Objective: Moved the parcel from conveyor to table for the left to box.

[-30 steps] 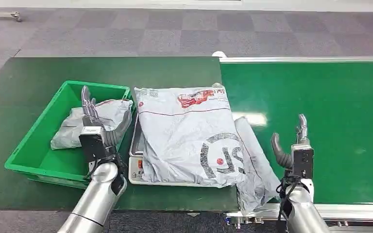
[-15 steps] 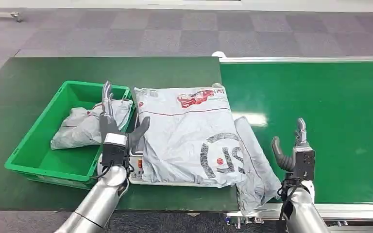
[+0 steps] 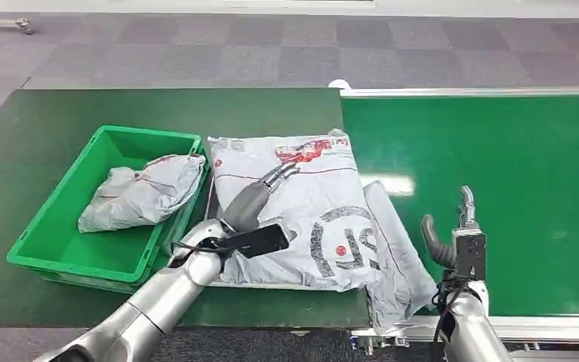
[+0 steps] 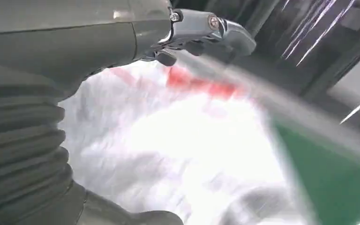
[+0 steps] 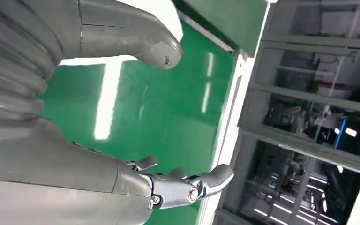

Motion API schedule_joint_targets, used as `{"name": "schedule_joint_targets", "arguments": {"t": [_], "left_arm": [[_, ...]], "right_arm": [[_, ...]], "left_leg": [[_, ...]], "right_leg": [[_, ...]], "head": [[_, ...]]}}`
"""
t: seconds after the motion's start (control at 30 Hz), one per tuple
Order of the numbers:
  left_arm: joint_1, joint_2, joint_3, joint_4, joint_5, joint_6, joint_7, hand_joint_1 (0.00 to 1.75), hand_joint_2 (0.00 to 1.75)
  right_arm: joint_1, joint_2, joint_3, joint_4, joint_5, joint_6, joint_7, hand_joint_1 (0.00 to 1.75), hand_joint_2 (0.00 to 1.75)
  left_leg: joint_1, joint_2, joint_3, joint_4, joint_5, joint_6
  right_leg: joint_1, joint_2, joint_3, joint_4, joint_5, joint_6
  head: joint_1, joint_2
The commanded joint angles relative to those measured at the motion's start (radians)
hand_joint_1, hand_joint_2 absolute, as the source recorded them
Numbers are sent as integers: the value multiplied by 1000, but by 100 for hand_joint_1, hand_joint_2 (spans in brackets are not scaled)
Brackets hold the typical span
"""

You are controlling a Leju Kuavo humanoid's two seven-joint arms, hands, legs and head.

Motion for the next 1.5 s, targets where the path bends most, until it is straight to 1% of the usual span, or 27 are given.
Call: {"name": "schedule_joint_targets", "arguments": {"t": [0.03, 0.17, 0.3, 0.33, 0.37, 0.4, 0.43, 0.6, 0.63, 0.7, 0.77, 0.8, 0.87, 0.97, 1.0, 1.03, 1.1, 1.17, 1.2, 1.23, 1.27, 1.3, 1.33, 1.37, 1.4, 1.43, 1.5], "left_arm": [[-128, -44, -75, 287, -105, -148, 133, 0, 175], [-137, -54, -39, 331, -175, -186, 188, 0, 175], [-129, -51, -13, 319, -180, -188, 183, 0, 175], [-130, -52, -12, 318, -180, -187, 183, 21, 175], [-119, -52, 6, 294, -176, -179, 167, 171, 175], [-111, -51, 14, 279, -177, -180, 158, 175, 175], [-111, -51, 14, 279, -177, -180, 158, 175, 175], [-33, -40, 56, 94, -144, -191, 71, 175, 175], [-30, -44, 56, 74, -140, -194, 68, 175, 175], [-16, -34, 55, 14, -115, -182, 4, 175, 175], [-11, -31, 55, -11, -101, -175, -11, 175, 175], [-7, -30, 61, -39, -78, -141, -60, 175, 175], [0, -23, 64, -86, -53, -112, -90, 175, 175], [10, -1, 62, -172, -24, -20, -138, 175, 175], [18, 5, 68, -201, -22, 53, -183, 175, 175], [17, 10, 71, -214, -16, 70, -193, 175, 175], [37, 24, 86, -281, 11, 167, -235, 175, 175], [42, 35, 94, -312, 5, 225, -252, 175, 175], [51, 48, 103, -337, -5, 297, -268, 175, 175], [49, 59, 101, -344, -1, 297, -267, 175, 175], [53, 63, 111, -355, -5, 332, -270, 175, 175], [58, 66, 134, -359, -22, 399, -266, 175, 175], [55, 76, 137, -358, -21, 395, -267, 175, 175], [54, 81, 148, -355, -47, 429, -250, 175, 175], [50, 85, 160, -342, -121, 495, -204, 175, 175], [46, 98, 167, -343, -116, 492, -211, 175, 175], [47, 101, 168, -342, -116, 492, -211, 175, 175]], "right_arm": [[-24, 70, -90, 80, 48, 7, 2, 0, 175], [0, 90, -130, 50, 87, 16, 14, 0, 175], [16, 98, -147, 23, 99, 20, 22, 0, 175], [17, 98, -147, 23, 99, 20, 22, 0, 175], [29, 101, -155, 3, 107, 21, 29, 0, 175], [34, 103, -161, -4, 111, 24, 31, 0, 175], [34, 103, -161, -4, 111, 24, 31, 0, 175], [91, 109, -202, -77, 129, 33, 41, 0, 175], [96, 109, -207, -82, 130, 36, 42, 0, 175], [127, 108, -224, -106, 134, 31, 44, 0, 175], [142, 105, -233, -120, 131, 34, 42, 0, 175], [151, 104, -242, -127, 123, 29, 39, 0, 175], [171, 100, -250, -150, 111, 28, 37, 0, 175], [199, 92, -256, -190, 91, 24, 40, 0, 175], [202, 95, -259, -199, 87, 21, 41, 0, 175], [205, 98, -260, -204, 86, 18, 42, 0, 175], [210, 107, -262, -221, 85, 9, 49, 0, 175], [212, 111, -263, -226, 86, 6, 51, 0, 175], [216, 114, -264, -232, 87, 5, 52, 0, 175], [218, 115, -264, -233, 87, 5, 53, 0, 175], [219, 115, -265, -233, 89, 4, 53, 0, 175], [219, 116, -265, -233, 90, 3, 53, 0, 175], [220, 117, -265, -233, 90, 3, 53, 0, 175], [219, 117, -265, -231, 91, 0, 54, 0, 175], [218, 118, -264, -229, 92, -1, 54, 0, 175], [217, 118, -264, -228, 93, -1, 53, 0, 175], [217, 118, -264, -228, 93, -1, 53, 0, 175]], "left_leg": [[1, 0, 2, -1, 0, 0], [1, 0, 3, -1, 0, 0], [0, 1, 3, -1, 0, 0], [1, 2, 4, -2, 0, 0], [0, 1, 4, -1, 0, 0], [1, 1, 4, -2, 1, 0], [0, 1, 3, -1, 0, 0], [0, 0, 3, -3, 2, 1], [0, 1, 2, -2, 3, 1], [0, 0, 1, -1, 3, 1], [1, 0, 2, -2, 4, 2], [0, 0, 2, -2, 3, 2], [1, -1, 2, -1, 3, 2], [0, -1, 0, 0, 3, 2], [0, 0, 1, -1, 3, 2], [0, 0, 0, 0, 3, 2], [0, 1, 0, 0, 2, 2], [0, 2, 0, -1, 1, 1], [0, 2, 1, -1, 1, 1], [0, 2, 0, -1, 1, 0], [1, 3, 2, -2, 1, 0], [0, 2, 1, -2, 1, 0], [0, 2, 0, -1, 1, 0], [1, 3, 1, -2, 1, 0], [0, 3, 1, -1, 1, 0], [0, 3, 0, -1, 1, 0], [0, 1, 0, -1, 2, 0]], "right_leg": [[1, 0, 2, -1, 0, -1], [1, 0, 3, -2, 0, -1], [1, 0, 3, -1, 0, 0], [1, 1, 5, -3, 1, -1], [1, 1, 4, -1, 0, 0], [1, 1, 5, -2, 1, 0], [0, 0, 4, -1, 0, 0], [1, 0, 4, -3, 2, 0], [0, 0, 3, -2, 3, 1], [0, -1, 2, -1, 3, 0], [1, -1, 4, -3, 4, 0], [0, -2, 4, -2, 3, 0], [1, -3, 3, -2, 2, 0], [0, -3, 2, 0, 2, 1], [0, -2, 2, -1, 2, 0], [0, -1, 1, 0, 2, 1], [0, -1, 1, 0, 2, 0], [0, 0, 0, 0, 2, 0], [1, 0, 1, -1, 2, 0], [0, 0, 0, 0, 2, 0], [1, 2, 1, -1, 2, -1], [1, 0, 1, -1, 2, 0], [0, 0, 0, -1, 2, 0], [1, 1, 1, -1, 2, 0], [1, 1, 1, -1, 2, 0], [1, 1, 0, -1, 2, 0], [0, 0, 0, 0, 2, 0]], "head": [[0, 0], [0, 0], [0, 0], [0, 0], [0, 0], [0, 0], [0, 0], [0, 0], [0, 0], [0, 0], [0, 0], [0, 0], [0, 0], [0, 0], [0, 0], [0, 0], [0, 0], [0, 0], [0, 0], [0, 0], [0, 0], [0, 0], [0, 0], [0, 0], [0, 0], [0, 0], [0, 0]]}}
